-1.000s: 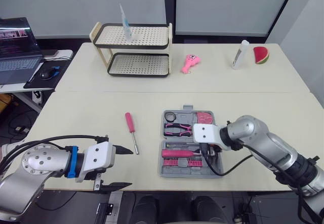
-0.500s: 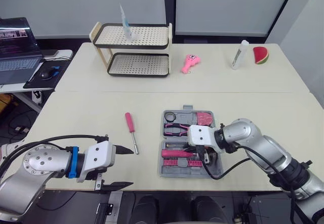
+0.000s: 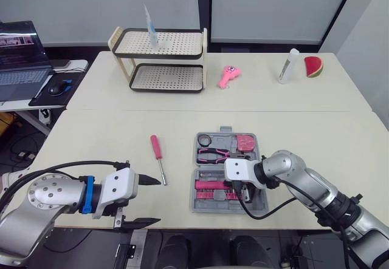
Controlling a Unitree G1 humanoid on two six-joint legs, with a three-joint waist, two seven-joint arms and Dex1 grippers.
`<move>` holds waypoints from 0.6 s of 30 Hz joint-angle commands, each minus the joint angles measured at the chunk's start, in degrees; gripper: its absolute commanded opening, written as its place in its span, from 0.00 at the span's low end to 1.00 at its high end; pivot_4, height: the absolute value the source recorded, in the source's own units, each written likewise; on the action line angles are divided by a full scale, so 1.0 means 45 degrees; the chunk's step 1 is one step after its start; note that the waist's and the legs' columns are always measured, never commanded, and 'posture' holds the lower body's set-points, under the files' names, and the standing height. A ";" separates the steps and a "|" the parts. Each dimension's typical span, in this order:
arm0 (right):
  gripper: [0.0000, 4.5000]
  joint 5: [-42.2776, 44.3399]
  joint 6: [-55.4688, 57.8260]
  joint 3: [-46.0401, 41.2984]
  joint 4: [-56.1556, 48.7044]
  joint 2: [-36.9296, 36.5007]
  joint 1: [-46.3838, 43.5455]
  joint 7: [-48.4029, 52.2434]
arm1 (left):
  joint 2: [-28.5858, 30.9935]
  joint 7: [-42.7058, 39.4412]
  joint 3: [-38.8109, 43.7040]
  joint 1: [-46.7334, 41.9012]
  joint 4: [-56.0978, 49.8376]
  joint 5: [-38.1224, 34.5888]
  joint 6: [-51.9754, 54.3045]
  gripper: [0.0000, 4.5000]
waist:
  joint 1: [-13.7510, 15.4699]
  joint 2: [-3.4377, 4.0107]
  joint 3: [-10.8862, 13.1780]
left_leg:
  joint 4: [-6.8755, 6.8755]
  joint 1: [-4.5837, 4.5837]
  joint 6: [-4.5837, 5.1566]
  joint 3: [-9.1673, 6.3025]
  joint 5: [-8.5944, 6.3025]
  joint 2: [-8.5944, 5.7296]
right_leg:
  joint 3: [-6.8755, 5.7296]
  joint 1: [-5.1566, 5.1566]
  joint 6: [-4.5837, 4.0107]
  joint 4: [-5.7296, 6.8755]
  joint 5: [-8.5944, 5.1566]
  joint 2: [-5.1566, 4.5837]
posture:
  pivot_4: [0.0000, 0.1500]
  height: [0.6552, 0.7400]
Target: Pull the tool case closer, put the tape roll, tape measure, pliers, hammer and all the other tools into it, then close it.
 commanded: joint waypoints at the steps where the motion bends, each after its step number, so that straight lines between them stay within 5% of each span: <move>1: 0.00 -0.0513 0.0357 0.0268 0.0647 -0.0049 0.0262 -0.0131 | -0.0013 0.0055 0.0232 -0.0076 -0.0289 -0.0136 0.0063 1.00 | 0.0001 -0.0016 -0.0011 | 0.0000 0.0001 0.0000 -0.0001 0.0000 0.0000 | -0.0001 0.0002 0.0000 0.0000 0.0000 0.0000 | 1.00 0.87; 9: 0.00 0.0527 -0.0917 -0.0863 -0.0197 0.0308 0.0574 -0.0109 | -0.0481 0.0539 0.0715 0.0219 -0.0139 -0.0522 0.0402 1.00 | 0.0000 -0.0064 -0.0040 | -0.0001 0.0013 0.0000 -0.0005 0.0000 0.0005 | -0.0001 0.0012 0.0000 -0.0002 0.0000 -0.0001 | 1.00 0.87; 18: 0.00 0.3253 -0.0705 -0.6860 -0.2599 -0.0273 0.2299 -0.1358 | -0.3334 0.3757 0.3789 0.0676 0.1539 -0.1203 0.0716 1.00 | 0.0113 -0.0070 -0.0032 | 0.0003 -0.0003 -0.0001 -0.0025 0.0000 0.0009 | -0.0010 0.0011 0.0000 -0.0005 0.0000 -0.0027 | 1.00 0.87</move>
